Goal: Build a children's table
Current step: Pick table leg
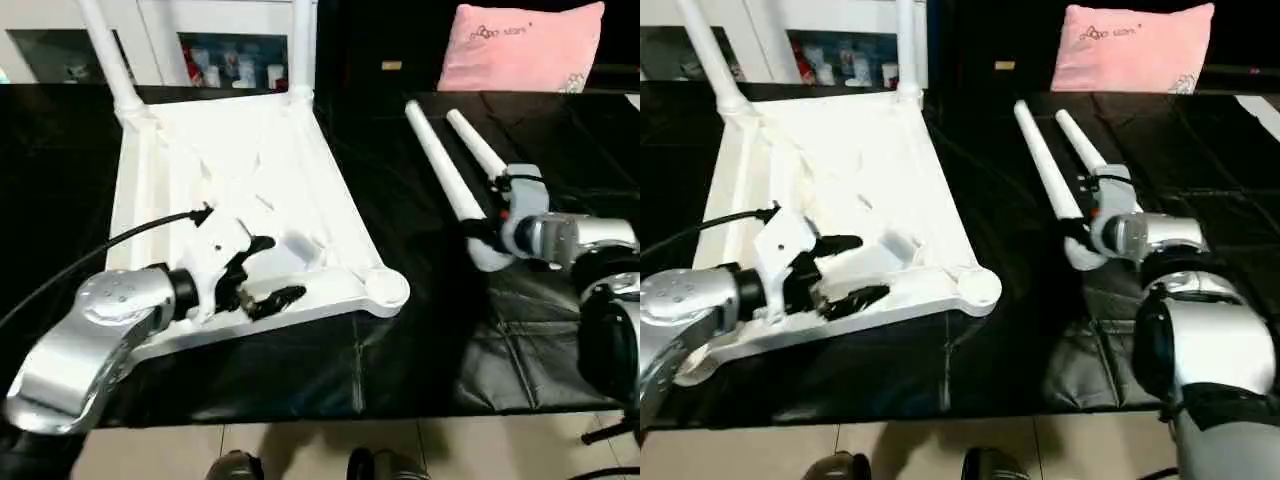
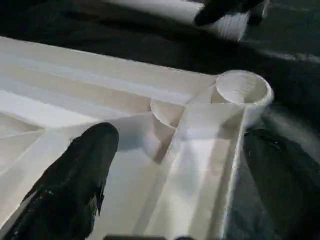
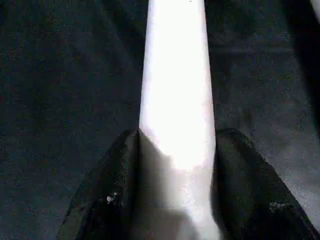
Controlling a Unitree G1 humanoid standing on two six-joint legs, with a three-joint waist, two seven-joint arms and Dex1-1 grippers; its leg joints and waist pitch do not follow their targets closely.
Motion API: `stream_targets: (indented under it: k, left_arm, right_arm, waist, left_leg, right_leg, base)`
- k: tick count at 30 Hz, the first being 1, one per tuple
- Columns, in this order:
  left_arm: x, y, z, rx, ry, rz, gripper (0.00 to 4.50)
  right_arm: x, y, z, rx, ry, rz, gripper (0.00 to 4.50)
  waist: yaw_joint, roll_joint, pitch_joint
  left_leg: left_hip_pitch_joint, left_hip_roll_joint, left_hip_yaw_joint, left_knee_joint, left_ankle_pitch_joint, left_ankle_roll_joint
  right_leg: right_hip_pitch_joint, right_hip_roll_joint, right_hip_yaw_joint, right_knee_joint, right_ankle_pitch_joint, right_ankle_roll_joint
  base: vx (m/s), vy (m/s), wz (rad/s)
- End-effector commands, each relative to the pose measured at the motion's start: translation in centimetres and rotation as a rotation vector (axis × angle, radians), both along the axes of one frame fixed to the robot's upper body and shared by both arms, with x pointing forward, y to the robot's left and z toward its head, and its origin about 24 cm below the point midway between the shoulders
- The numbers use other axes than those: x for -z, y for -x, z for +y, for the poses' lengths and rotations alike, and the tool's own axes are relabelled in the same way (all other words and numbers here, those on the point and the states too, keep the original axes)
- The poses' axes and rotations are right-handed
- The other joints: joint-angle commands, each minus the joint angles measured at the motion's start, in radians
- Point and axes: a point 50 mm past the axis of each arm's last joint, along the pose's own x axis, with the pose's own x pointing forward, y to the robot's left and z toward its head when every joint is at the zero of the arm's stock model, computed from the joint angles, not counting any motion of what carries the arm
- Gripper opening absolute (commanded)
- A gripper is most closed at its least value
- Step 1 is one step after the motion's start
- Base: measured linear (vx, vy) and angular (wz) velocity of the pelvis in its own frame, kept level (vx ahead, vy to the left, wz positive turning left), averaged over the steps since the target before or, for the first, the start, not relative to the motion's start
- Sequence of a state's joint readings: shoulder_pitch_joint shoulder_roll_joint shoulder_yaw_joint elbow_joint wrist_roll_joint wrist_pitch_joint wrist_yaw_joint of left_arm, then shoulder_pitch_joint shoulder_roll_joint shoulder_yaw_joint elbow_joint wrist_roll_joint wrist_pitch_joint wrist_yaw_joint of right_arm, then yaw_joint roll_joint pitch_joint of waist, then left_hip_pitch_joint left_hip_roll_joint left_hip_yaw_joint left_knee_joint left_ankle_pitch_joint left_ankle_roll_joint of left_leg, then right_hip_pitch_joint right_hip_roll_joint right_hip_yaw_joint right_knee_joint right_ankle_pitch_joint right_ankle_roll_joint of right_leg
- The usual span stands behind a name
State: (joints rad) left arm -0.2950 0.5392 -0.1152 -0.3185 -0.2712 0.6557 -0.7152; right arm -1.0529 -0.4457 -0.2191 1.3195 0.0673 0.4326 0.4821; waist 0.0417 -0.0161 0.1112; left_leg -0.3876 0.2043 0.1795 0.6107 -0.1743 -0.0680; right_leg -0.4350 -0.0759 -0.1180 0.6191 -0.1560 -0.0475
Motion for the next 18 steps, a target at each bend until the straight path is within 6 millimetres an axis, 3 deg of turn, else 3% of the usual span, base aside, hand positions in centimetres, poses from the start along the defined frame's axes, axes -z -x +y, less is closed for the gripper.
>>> stream_targets:
  k: [1, 2, 3, 5, 6, 11, 12, 13, 16, 18]
  left_arm:
    - [-0.4, -1.3, 0.0, -0.066, 0.02, -0.032, 4.5]
    - [-0.4, -1.3, 0.0, -0.066, 0.02, -0.032, 4.5]
    - [-0.7, -2.1, -0.3, -0.095, 0.061, -0.042, 4.5]
    - [-0.9, -2.8, -0.8, -0.107, 0.099, -0.053, 4.5]
    - [-1.0, -3.2, -1.2, -0.121, 0.126, -0.052, 4.5]
    - [-1.9, -5.2, -3.2, -0.15, 0.26, -0.053, 4.5]
    - [-2.1, -5.7, -3.6, -0.155, 0.285, -0.053, 4.5]
    - [-2.4, -6.1, -4.0, -0.157, 0.313, -0.051, 4.5]
    - [-2.8, -6.7, -4.8, -0.167, 0.38, -0.042, 4.5]
    - [-3.7, -7.4, -6.0, -0.176, 0.513, 0.0, 4.5]
  right_arm:
    - [-1.7, -0.8, 0.2, 0.04, -0.096, -0.113, 1.91]
    - [-1.7, -0.8, 0.2, 0.04, -0.096, -0.113, 1.91]
    - [-2.3, -1.1, 0.4, 0.057, -0.18, -0.165, 1.91]
    - [-2.8, -1.2, 0.5, 0.058, -0.253, -0.213, 1.91]
    - [-3.2, -1.3, 0.7, 0.039, -0.303, -0.255, 1.91]
    - [-3.6, -1.0, 1.3, -0.044, -0.451, -0.368, 1.91]
    - [-3.6, -0.8, 1.6, -0.077, -0.498, -0.395, 1.91]
    - [-3.5, -0.6, 1.9, -0.109, -0.538, -0.407, 1.91]
    - [-3.3, 0.3, 2.5, -0.171, -0.592, -0.425, 1.91]
    - [-3.3, 1.9, 3.7, -0.268, -0.705, -0.462, 1.91]
  waist:
    - [0.007, -0.008, -0.106]
    - [0.008, -0.01, -0.106]
    - [0.012, 0.003, -0.106]
    - [0.011, -0.005, -0.106]
    - [0.015, 0.001, -0.107]
    - [0.025, -0.001, -0.113]
    - [0.027, 0.013, -0.113]
    - [0.028, 0.003, -0.115]
    - [0.037, 0.001, -0.124]
    - [0.036, 0.007, -0.12]
  left_leg:
    - [0.011, 0.021, 0.001, -0.049, -0.143, 0.041]
    - [0.01, 0.022, 0.0, -0.048, -0.146, 0.039]
    - [0.01, 0.022, -0.003, -0.048, -0.152, 0.034]
    - [0.009, 0.019, -0.001, -0.046, -0.171, 0.033]
    - [0.01, 0.019, -0.002, -0.045, -0.186, 0.032]
    - [0.009, 0.02, -0.006, -0.042, -0.182, 0.041]
    - [0.008, 0.019, -0.007, -0.043, -0.176, 0.044]
    - [0.007, 0.016, -0.006, -0.043, -0.161, 0.061]
    - [0.007, 0.019, -0.007, -0.041, -0.122, 0.074]
    - [0.006, 0.015, -0.004, -0.041, -0.112, 0.082]
  right_leg:
    - [0.076, -0.065, 0.063, -0.068, -0.266, -0.19]
    - [0.076, -0.066, 0.063, -0.068, -0.27, -0.188]
    - [0.076, -0.066, 0.062, -0.066, -0.273, -0.188]
    - [0.077, -0.063, 0.061, -0.071, -0.284, -0.181]
    - [0.076, -0.063, 0.06, -0.074, -0.297, -0.176]
    - [0.08, -0.066, 0.056, -0.073, -0.297, -0.171]
    - [0.08, -0.064, 0.056, -0.072, -0.283, -0.176]
    - [0.084, -0.059, 0.055, -0.075, -0.248, -0.172]
    - [0.087, -0.064, 0.055, -0.07, -0.215, -0.18]
    - [0.087, -0.057, 0.054, -0.08, -0.218, -0.177]
  base:
    - [0.0, 0.0, 0.0]
    - [0.0, 0.0, 0.0]
    - [0.0, 0.0, 0.0]
    - [0.0, 0.0, 0.0]
    - [0.0, 0.0, 0.0]
    - [0.0, 0.0, 0.0]
    - [0.0, 0.0, 0.0]
    - [0.0, 0.0, 0.0]
    - [0.0, 0.0, 0.0]
    - [0.0, 0.0, 0.0]
